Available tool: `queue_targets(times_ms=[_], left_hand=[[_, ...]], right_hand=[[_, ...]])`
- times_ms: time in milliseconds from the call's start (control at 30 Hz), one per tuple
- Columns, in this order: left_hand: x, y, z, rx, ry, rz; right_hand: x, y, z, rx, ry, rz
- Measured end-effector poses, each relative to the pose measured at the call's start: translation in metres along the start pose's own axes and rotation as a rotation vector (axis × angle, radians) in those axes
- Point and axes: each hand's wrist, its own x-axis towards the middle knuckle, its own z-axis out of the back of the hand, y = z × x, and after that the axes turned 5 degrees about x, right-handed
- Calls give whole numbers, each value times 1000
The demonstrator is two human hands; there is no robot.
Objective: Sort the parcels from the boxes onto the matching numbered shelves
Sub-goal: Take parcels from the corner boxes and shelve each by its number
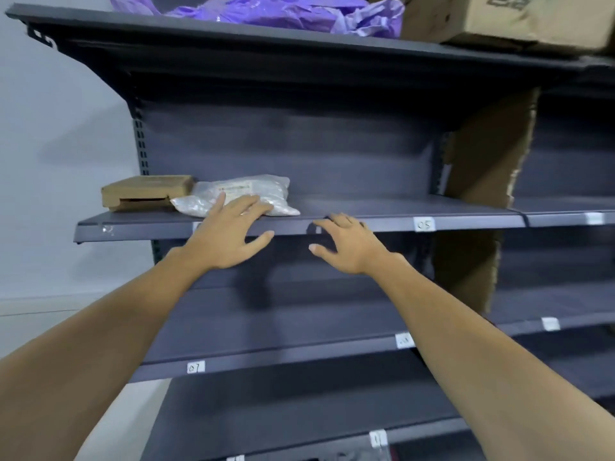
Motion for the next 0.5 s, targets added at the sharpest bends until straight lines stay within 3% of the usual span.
queue_targets(times_ms=[200,500], left_hand=[[-23,-81,-21,-40,100,-137],[-20,-227,-55,-149,267,-346]], right_hand=[[-98,-9,18,-122,183,-188],[-245,-73,56,-139,243,-492]])
